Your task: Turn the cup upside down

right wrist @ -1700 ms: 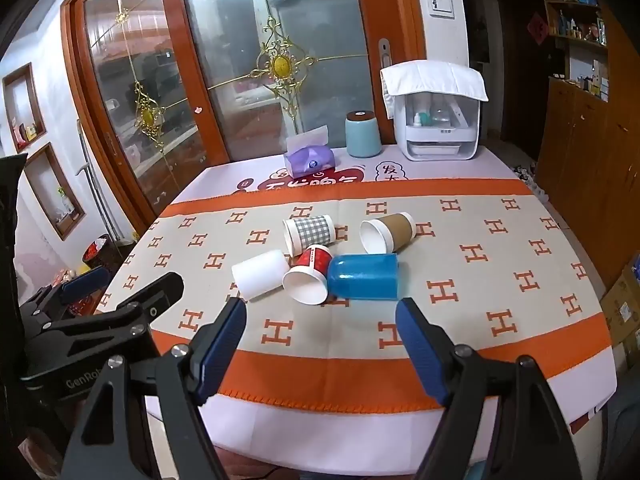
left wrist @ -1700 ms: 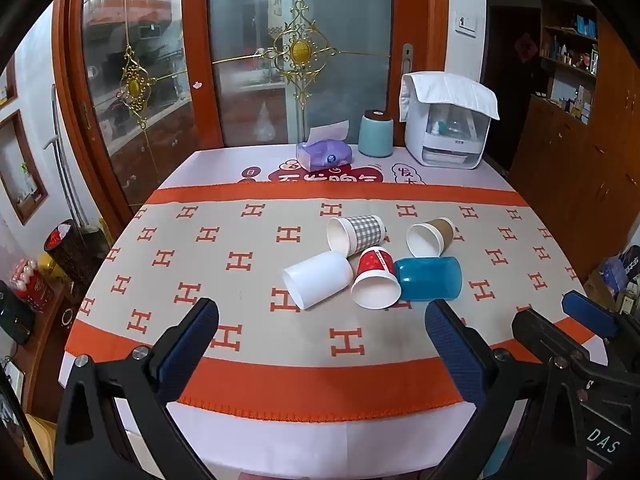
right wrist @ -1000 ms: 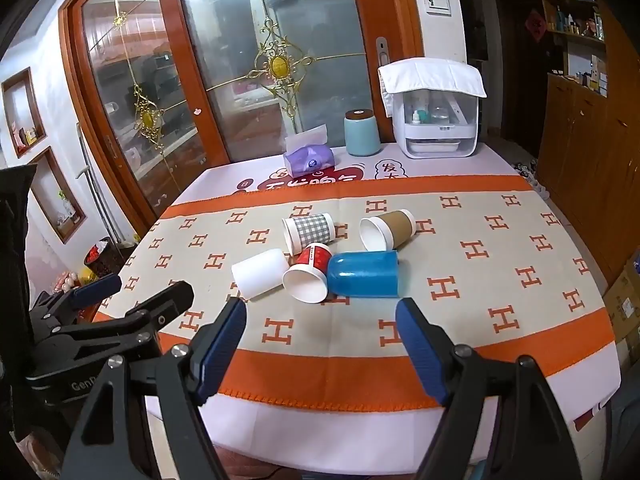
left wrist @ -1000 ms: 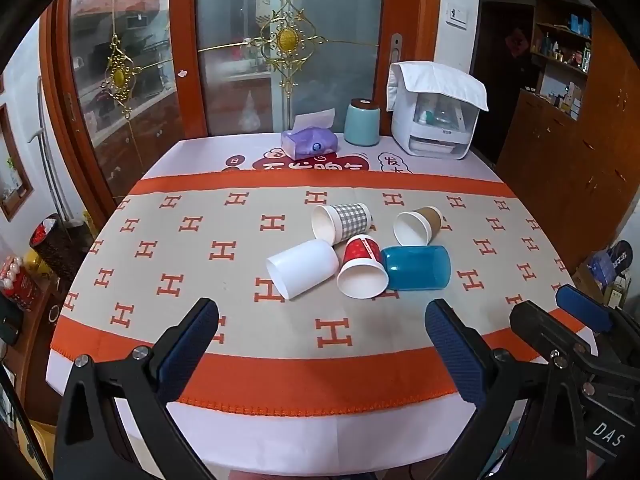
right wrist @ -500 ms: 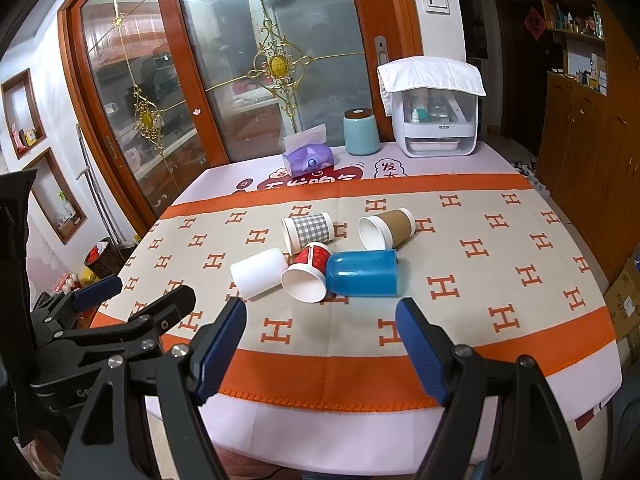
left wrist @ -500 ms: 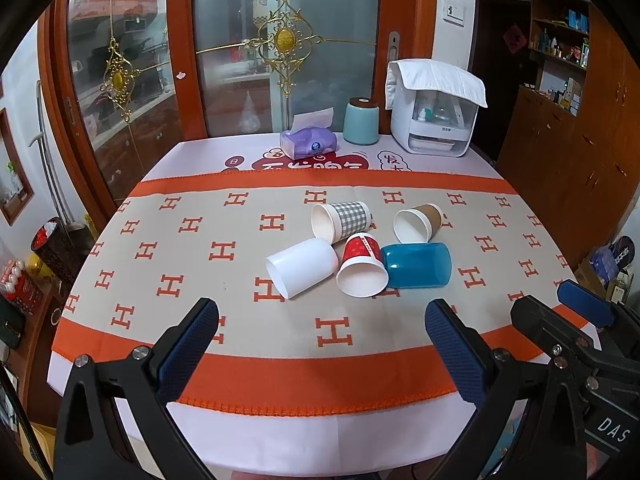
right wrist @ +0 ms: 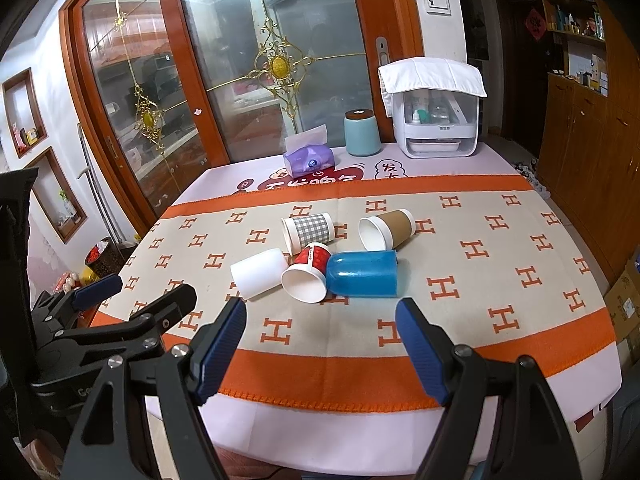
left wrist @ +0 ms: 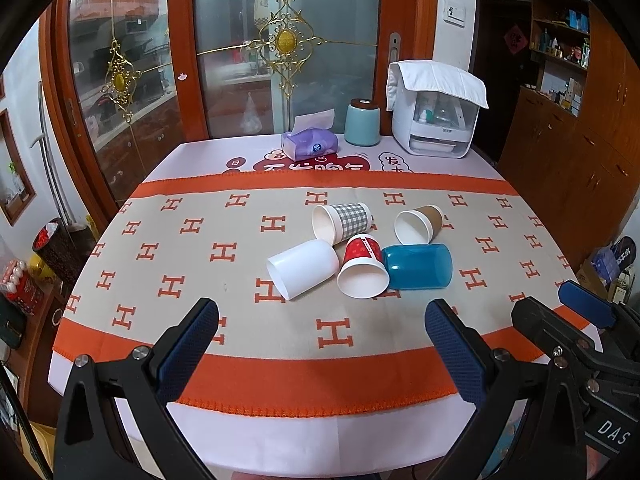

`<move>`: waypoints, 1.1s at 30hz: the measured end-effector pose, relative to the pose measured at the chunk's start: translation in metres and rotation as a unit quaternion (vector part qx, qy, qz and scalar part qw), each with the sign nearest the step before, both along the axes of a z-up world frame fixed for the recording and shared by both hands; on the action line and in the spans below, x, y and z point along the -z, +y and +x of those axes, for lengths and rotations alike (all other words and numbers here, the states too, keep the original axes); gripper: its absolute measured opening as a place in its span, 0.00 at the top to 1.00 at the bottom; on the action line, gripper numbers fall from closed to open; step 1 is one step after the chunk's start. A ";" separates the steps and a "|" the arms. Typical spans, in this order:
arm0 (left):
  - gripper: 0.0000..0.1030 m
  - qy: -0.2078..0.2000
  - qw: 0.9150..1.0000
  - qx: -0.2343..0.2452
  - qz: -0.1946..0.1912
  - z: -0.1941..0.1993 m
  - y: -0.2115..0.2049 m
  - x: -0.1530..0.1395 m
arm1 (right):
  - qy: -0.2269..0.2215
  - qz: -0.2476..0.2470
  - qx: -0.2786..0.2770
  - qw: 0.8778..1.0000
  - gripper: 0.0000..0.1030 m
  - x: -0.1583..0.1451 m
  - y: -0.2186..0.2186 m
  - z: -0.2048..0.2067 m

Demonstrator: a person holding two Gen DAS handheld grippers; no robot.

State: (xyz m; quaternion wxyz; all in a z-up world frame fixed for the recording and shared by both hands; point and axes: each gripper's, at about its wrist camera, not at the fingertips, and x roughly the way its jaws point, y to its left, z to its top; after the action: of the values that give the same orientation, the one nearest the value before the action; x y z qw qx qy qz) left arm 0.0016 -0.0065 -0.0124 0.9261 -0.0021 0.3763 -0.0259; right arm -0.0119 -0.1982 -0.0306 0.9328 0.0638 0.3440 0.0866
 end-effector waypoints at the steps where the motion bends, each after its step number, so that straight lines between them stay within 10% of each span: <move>1: 0.01 0.000 1.000 -0.001 -0.001 0.000 0.001 0.000 | 0.000 0.000 0.000 1.000 0.25 0.000 0.000 0.000; 33: 0.01 0.014 1.000 -0.005 -0.006 0.009 0.011 0.008 | 0.008 -0.014 -0.007 1.000 0.25 0.005 0.003 0.008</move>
State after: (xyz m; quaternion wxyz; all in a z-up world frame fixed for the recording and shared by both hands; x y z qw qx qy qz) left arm 0.0110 0.0040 -0.0206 0.9208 -0.0098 0.3891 -0.0233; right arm -0.0038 -0.1952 -0.0352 0.9302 0.0488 0.3530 0.0877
